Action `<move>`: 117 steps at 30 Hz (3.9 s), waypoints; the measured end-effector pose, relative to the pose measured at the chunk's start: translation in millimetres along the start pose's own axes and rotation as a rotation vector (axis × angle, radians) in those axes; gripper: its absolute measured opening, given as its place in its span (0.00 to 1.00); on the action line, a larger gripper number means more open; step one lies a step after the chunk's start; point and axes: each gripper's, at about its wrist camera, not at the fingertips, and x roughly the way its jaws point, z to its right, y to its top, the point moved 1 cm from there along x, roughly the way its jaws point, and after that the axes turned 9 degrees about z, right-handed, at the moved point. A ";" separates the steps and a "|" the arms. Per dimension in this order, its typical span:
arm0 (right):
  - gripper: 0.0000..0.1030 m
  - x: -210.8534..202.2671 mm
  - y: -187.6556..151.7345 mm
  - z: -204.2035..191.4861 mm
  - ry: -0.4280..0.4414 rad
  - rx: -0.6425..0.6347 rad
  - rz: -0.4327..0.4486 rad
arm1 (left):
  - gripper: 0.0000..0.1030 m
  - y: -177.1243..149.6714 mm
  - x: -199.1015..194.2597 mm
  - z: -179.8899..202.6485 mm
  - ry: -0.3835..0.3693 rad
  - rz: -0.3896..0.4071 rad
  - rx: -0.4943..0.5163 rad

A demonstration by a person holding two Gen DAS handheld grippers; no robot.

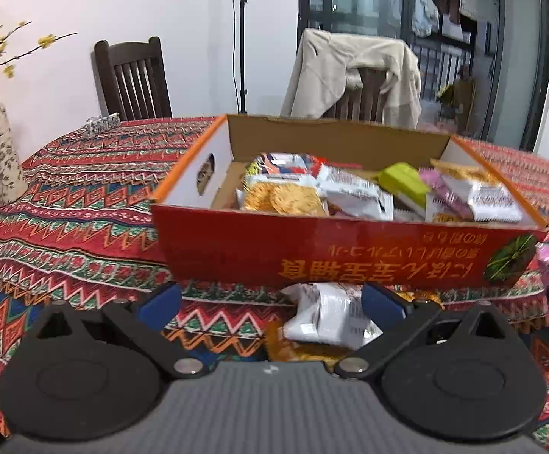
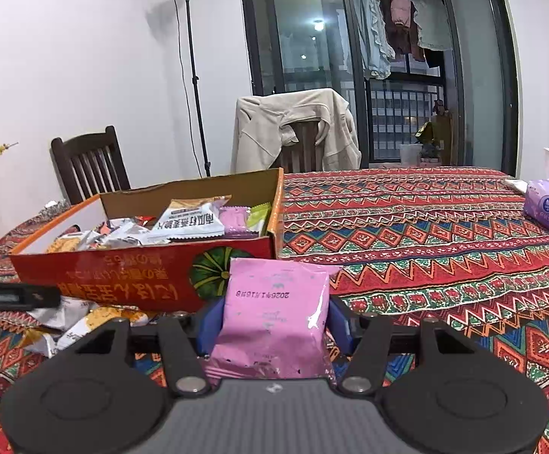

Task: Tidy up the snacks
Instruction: 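Grasp a white packet from the pile with the left gripper, then carry the white packet left and pink packet right into the box, open both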

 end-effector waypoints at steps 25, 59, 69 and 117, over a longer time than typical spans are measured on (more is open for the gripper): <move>0.56 2.7 0.4 8.7 0.015 0.050 -0.017 | 0.56 -13.2 -3.3 9.0 -0.060 0.046 0.030; 0.56 -34.8 16.3 -16.4 0.038 -0.054 0.175 | 0.56 5.9 -108.2 -12.4 -0.103 0.307 0.013; 0.56 -27.2 51.0 -34.6 0.067 -0.067 0.203 | 0.56 30.1 -90.6 -11.6 -0.138 0.327 0.028; 1.00 91.7 75.6 -64.4 0.078 -0.052 0.145 | 1.00 81.5 23.2 -35.1 -0.047 0.353 -0.195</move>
